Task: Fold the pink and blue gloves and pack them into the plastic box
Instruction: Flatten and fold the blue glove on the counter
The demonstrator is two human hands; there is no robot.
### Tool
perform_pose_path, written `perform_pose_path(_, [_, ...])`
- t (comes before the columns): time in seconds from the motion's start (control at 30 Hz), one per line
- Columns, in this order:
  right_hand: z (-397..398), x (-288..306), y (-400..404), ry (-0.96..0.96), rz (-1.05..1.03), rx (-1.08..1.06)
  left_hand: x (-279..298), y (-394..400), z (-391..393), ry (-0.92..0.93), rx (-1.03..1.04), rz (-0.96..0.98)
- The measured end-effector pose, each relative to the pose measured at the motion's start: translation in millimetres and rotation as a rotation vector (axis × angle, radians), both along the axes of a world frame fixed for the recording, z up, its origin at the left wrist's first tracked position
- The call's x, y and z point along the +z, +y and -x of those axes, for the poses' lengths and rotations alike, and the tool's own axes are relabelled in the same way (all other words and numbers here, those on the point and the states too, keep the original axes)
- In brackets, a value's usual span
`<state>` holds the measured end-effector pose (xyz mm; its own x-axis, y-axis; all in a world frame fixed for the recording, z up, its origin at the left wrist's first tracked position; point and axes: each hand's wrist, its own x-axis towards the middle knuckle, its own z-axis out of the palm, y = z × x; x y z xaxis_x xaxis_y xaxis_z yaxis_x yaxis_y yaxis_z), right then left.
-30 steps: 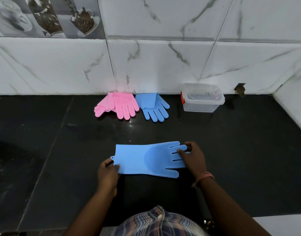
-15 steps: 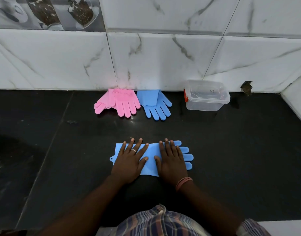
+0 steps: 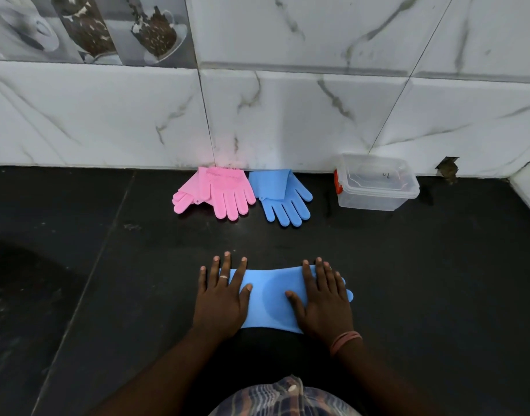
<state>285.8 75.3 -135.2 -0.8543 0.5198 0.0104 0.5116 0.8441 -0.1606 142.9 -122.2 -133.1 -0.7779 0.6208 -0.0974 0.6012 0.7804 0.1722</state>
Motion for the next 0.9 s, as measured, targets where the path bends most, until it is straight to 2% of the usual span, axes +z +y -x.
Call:
perform_pose_path(0.17, [61.9, 28.9, -12.9, -0.108, -0.057, -0.145, 33.9, 45.4, 45.7, -0.004, 0.104, 0.051])
perform_pose_path(0.27, [117.4, 40.3, -5.6, -0.061, -0.005, -0.076, 26.5, 53.4, 61.4, -0.183, 0.154, 0.040])
perform_pose_path(0.4, [161.6, 35.7, 17.4, -0.048, 0.175, -0.045, 13.9, 45.0, 60.6, -0.210, 0.147, -0.001])
perform_pose_path(0.53, [178.6, 33.2, 41.3, -0.038, 0.185, 0.018, 27.2, 52.4, 78.4, -0.352, 0.130, 0.032])
perform_pose_path(0.6, [183.8, 40.7, 53.3, 0.042, 0.255, -0.031, 32.8, 54.8, 81.9, -0.378, 0.106, 0.052])
perform_pose_path(0.7, [187.1, 61.1, 63.1, 0.211, 0.444, -0.224, 42.4, 56.6, 84.8, -0.408, 0.083, 0.106])
perform_pose_path(0.8, [182.9, 100.3, 43.8, 0.540, 0.608, -0.271, 57.4, 55.0, 94.0, -0.514, 0.115, 0.132])
perform_pose_path(0.87, [173.1, 133.8, 29.2, 0.772, 0.679, -0.222, 76.4, 57.5, 92.5, -0.577, 0.171, -0.054])
perform_pose_path(0.9, [165.9, 149.6, 24.5, 0.866, 0.793, -0.193, 85.3, 60.2, 86.2, -0.617, 0.213, -0.240])
